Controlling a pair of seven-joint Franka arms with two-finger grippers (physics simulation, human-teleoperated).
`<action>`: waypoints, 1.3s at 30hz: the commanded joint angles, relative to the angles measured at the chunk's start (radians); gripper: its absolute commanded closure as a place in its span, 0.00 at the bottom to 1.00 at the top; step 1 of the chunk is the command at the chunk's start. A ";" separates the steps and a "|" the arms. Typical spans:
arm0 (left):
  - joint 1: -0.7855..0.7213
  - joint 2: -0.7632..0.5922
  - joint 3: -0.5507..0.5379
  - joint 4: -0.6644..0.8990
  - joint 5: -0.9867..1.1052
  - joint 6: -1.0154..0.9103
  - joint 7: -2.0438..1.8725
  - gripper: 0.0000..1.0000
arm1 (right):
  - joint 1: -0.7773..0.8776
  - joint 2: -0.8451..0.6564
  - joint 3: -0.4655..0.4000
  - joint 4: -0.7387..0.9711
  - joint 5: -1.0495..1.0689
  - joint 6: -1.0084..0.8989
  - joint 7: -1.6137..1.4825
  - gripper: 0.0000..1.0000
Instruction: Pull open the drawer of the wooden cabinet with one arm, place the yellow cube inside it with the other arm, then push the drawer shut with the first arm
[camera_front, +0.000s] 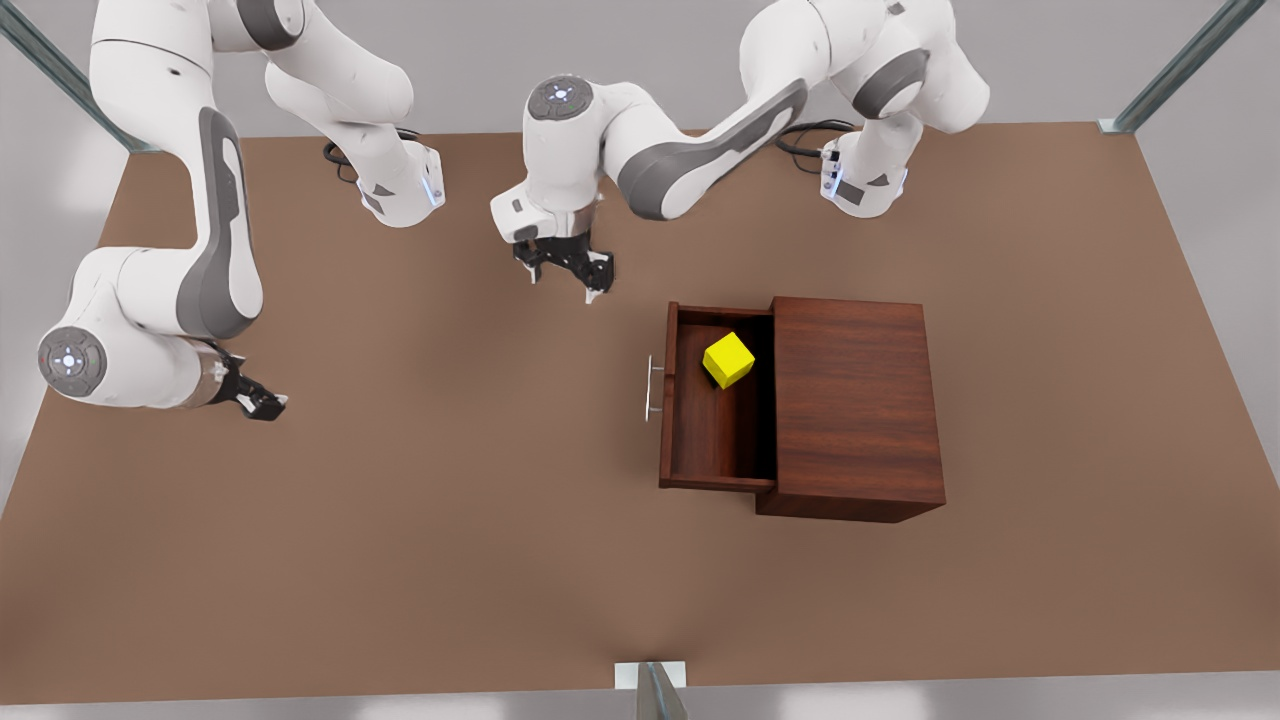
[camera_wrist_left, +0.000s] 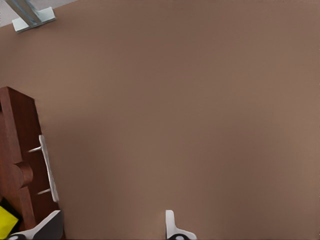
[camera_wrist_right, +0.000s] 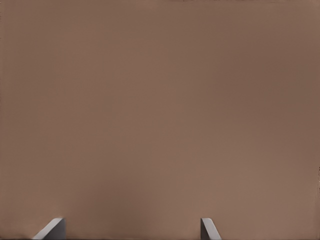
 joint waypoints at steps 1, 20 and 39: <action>-0.009 0.040 0.015 -0.008 0.061 0.188 -0.723 0.00 | 0.000 0.001 0.000 0.003 -0.001 -0.014 -0.481 0.00; -0.005 0.272 0.058 -0.055 0.107 0.294 -0.726 0.00 | -0.009 0.014 -0.003 0.029 -0.001 -0.028 -0.493 0.00; 0.118 0.239 0.058 -0.083 0.110 0.175 -0.481 0.00 | -0.009 0.016 -0.003 0.030 0.001 -0.028 -0.490 0.00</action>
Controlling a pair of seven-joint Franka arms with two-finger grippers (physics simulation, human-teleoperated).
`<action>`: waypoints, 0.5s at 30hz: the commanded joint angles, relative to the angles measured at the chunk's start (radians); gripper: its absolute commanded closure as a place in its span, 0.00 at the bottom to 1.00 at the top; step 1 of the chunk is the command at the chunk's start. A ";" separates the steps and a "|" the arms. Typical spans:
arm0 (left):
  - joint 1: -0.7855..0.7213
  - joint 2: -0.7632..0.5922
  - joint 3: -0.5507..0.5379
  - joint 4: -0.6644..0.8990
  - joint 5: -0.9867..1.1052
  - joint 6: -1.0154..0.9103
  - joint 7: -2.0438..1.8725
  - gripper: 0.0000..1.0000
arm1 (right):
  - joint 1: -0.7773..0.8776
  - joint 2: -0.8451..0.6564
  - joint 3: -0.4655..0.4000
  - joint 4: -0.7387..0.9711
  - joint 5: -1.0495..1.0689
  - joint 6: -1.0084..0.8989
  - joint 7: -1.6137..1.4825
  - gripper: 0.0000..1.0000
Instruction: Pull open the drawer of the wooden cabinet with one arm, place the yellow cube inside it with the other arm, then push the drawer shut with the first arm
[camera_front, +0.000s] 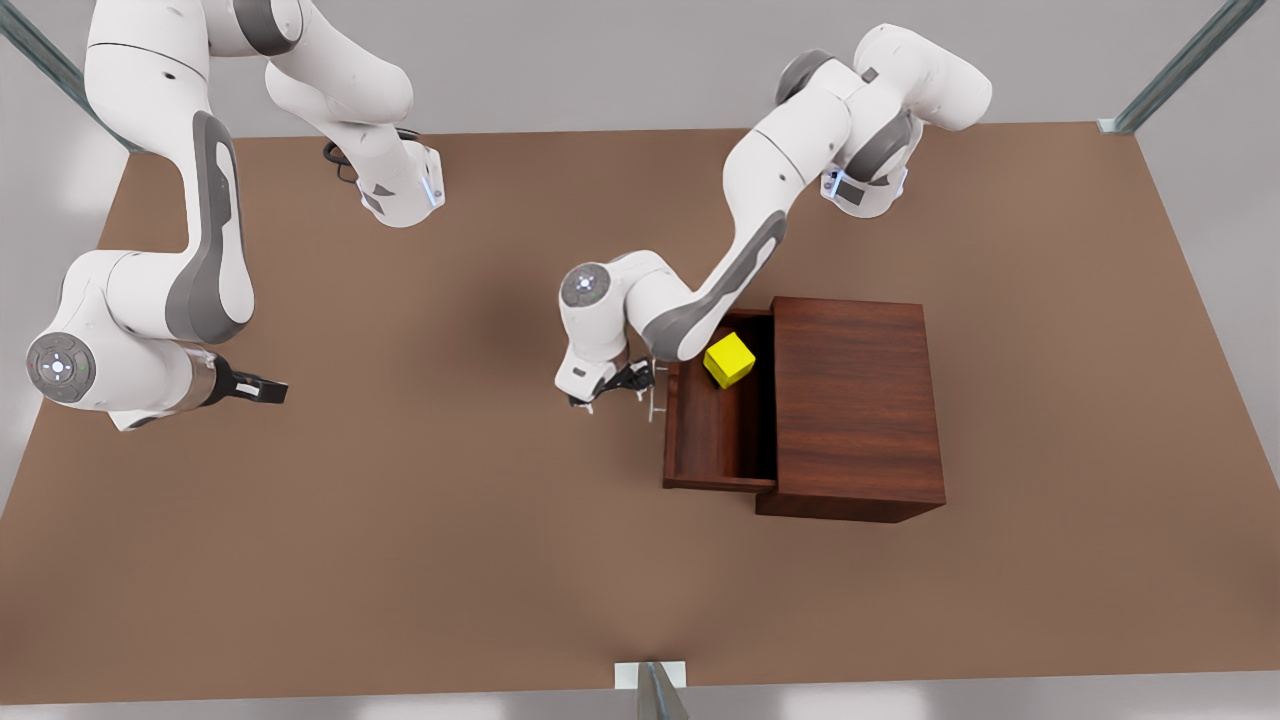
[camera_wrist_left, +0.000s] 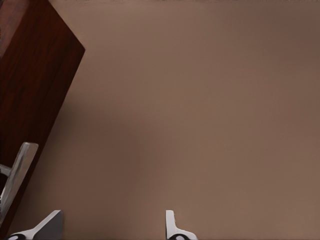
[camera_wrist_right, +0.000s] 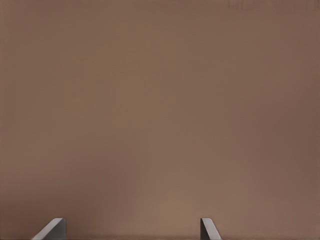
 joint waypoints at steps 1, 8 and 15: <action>0.006 -0.003 0.002 0.000 0.002 -0.013 0.058 0.00 | 0.000 -0.001 0.000 0.000 0.001 0.000 -0.057 0.00; 0.040 -0.012 0.000 0.000 0.000 -0.037 0.123 0.00 | -0.001 0.004 -0.001 0.011 -0.001 -0.002 -0.057 0.00; 0.064 -0.012 0.000 -0.001 0.000 -0.060 0.202 0.00 | 0.000 0.004 0.000 0.011 0.001 -0.002 -0.055 0.00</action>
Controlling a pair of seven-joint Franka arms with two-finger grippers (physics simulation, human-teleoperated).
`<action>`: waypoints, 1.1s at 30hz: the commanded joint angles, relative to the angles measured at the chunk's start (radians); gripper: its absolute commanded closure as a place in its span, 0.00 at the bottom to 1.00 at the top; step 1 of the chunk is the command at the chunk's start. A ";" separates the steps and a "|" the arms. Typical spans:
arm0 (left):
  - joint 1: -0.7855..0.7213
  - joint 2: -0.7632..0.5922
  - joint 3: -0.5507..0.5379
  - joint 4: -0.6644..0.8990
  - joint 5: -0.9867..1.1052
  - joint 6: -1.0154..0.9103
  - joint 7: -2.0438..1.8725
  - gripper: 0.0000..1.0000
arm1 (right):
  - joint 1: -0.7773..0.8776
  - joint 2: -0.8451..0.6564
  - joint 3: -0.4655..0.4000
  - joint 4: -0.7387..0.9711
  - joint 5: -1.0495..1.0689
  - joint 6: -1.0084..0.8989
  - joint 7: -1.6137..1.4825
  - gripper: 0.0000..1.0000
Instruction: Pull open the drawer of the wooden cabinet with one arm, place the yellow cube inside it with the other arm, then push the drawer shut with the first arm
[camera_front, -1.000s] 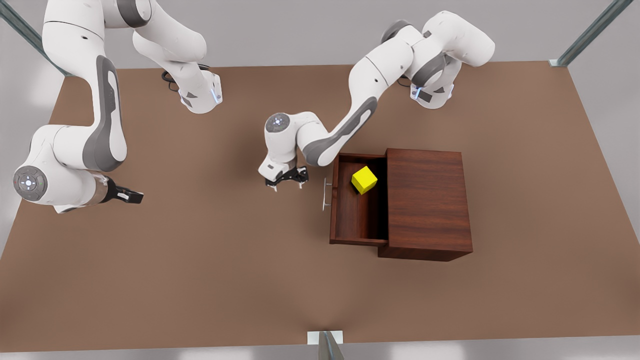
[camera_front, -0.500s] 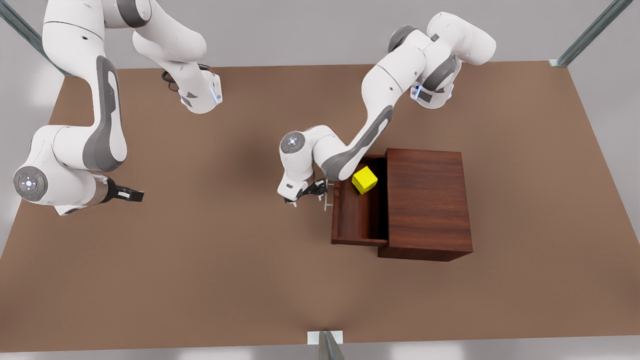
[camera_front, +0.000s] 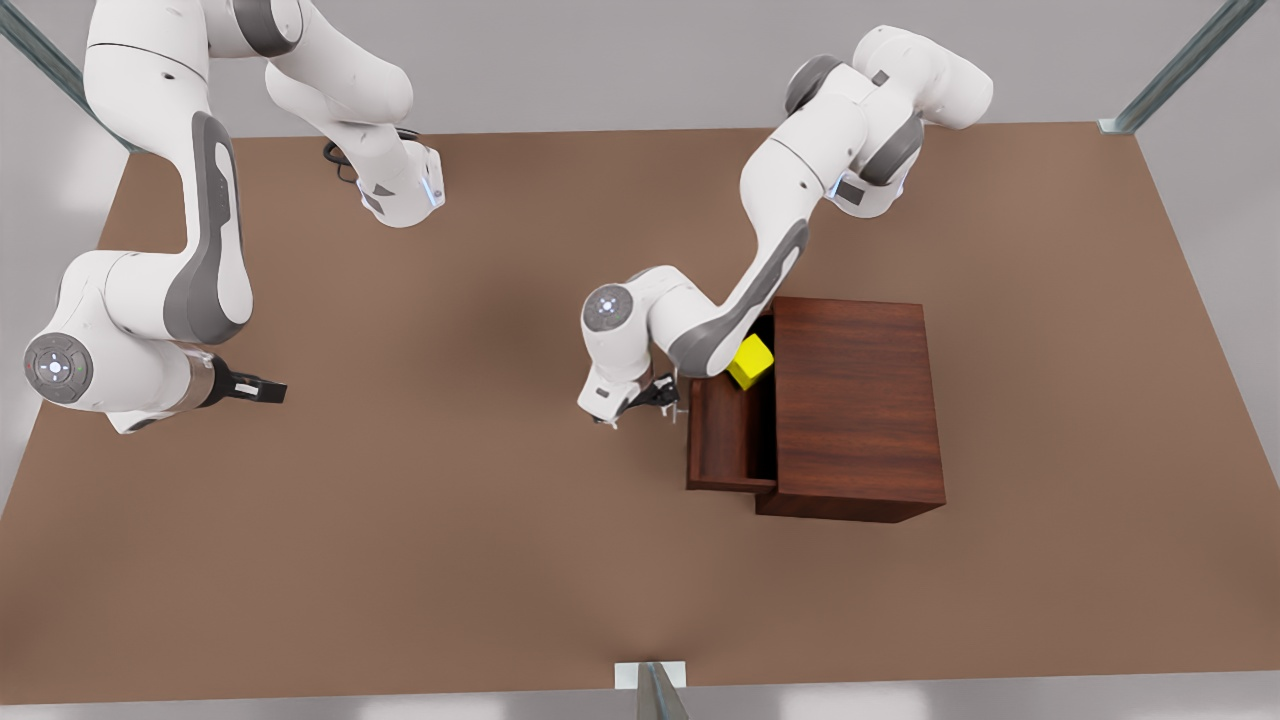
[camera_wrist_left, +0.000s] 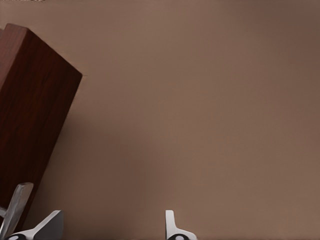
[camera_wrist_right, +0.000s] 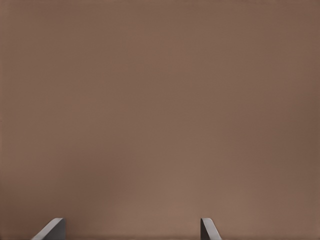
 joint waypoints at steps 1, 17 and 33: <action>0.008 -0.002 0.000 0.001 0.001 -0.022 0.132 0.00 | 0.000 -0.001 0.000 0.000 0.001 -0.001 -0.024 0.00; 0.046 -0.040 -0.003 0.001 -0.025 -0.085 0.229 0.00 | 0.002 0.002 0.000 0.005 0.007 -0.022 -0.005 0.00; 0.229 -0.060 -0.002 0.003 -0.025 -0.123 0.608 0.00 | 0.000 0.013 0.000 0.028 0.001 -0.036 -0.008 0.00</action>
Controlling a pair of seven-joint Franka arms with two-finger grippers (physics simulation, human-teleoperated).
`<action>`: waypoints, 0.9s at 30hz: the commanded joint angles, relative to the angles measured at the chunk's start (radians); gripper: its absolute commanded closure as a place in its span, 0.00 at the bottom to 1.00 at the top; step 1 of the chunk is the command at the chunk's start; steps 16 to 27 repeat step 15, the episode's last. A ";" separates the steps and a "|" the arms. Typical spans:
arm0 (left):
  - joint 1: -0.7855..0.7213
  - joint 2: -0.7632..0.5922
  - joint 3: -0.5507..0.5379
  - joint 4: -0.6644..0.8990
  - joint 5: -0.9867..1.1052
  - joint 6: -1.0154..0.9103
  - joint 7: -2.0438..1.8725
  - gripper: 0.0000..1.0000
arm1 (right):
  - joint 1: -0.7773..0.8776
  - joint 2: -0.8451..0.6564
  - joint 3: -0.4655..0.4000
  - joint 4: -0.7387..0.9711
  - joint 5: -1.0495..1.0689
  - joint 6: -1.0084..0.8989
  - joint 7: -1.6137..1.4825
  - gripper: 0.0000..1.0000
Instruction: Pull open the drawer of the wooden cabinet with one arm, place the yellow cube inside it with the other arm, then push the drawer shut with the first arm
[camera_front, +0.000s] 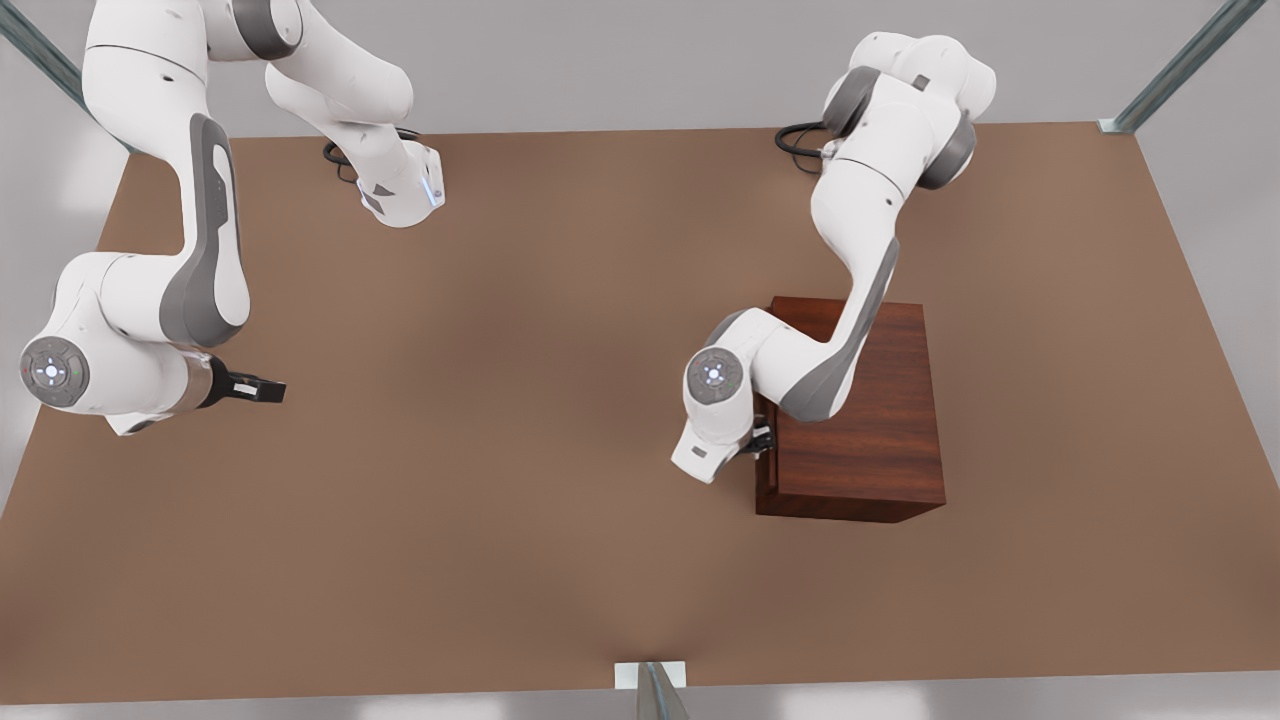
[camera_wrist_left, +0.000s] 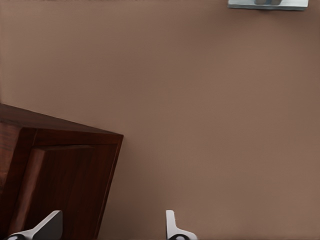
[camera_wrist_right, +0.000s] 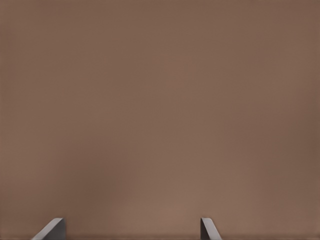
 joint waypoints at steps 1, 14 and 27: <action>0.010 -0.006 0.000 0.004 0.000 -0.016 0.290 0.00 | 0.000 -0.001 0.000 0.002 0.000 -0.007 0.002 0.00; 0.349 -0.378 0.024 0.055 -0.355 -0.395 0.629 0.00 | -0.008 0.001 0.000 0.017 -0.001 -0.016 -0.006 0.00; 0.355 -0.395 0.024 0.055 -0.358 -0.407 0.624 0.00 | -0.006 0.007 0.000 0.017 -0.001 -0.016 -0.006 0.00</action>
